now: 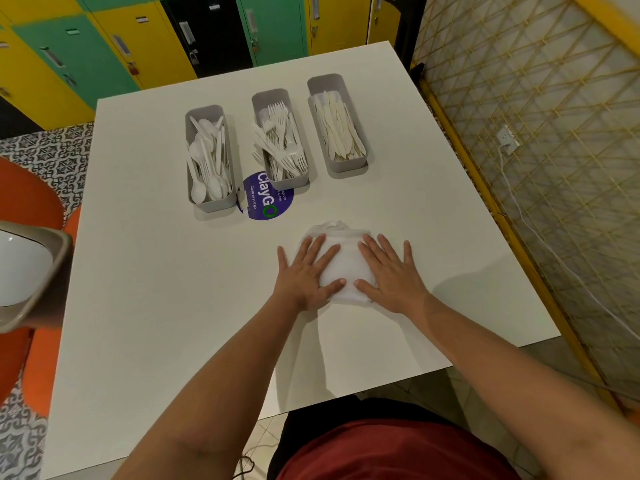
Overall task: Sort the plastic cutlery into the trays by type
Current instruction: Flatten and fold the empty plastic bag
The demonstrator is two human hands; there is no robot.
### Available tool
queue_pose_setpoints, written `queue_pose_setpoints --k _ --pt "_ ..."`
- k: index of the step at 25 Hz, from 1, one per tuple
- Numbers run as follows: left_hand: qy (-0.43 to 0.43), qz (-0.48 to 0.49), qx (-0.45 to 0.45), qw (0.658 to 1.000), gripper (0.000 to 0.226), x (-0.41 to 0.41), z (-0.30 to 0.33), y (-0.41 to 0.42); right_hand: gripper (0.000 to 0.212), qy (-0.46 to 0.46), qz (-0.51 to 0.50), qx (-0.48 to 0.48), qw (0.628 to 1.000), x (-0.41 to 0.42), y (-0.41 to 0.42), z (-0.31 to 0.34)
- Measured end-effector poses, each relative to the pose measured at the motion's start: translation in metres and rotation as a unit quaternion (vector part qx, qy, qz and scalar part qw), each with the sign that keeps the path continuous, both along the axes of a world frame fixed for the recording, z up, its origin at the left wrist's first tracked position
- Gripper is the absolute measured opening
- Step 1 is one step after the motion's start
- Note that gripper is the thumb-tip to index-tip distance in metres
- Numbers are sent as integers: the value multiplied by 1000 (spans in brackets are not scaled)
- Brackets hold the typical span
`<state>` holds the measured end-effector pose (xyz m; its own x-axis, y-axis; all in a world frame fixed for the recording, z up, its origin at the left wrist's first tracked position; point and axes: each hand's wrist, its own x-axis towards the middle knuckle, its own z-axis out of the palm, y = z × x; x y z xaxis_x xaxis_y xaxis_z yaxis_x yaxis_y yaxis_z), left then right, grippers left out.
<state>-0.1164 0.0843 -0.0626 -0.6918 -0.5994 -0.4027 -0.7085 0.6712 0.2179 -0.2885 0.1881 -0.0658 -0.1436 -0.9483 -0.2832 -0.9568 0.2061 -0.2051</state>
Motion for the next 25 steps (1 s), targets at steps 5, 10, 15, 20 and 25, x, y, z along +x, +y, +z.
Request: queue_pose_setpoints --k 5,10,15,20,25 --pt "-26 8 13 1000 73 -5 4 -2 67 -90 151 -102 979 1 19 -6" --pt "68 8 46 997 101 11 6 3 34 -157 1 -162 974 7 6 0" --pt "235 89 38 967 67 36 2 11 29 -318 -158 -137 924 10 -3 26" --pt "316 213 83 921 39 30 14 13 26 -264 -107 -83 955 13 -2 24" --pt "322 336 99 880 39 21 10 2 4 -312 -213 -158 912 19 -17 20"
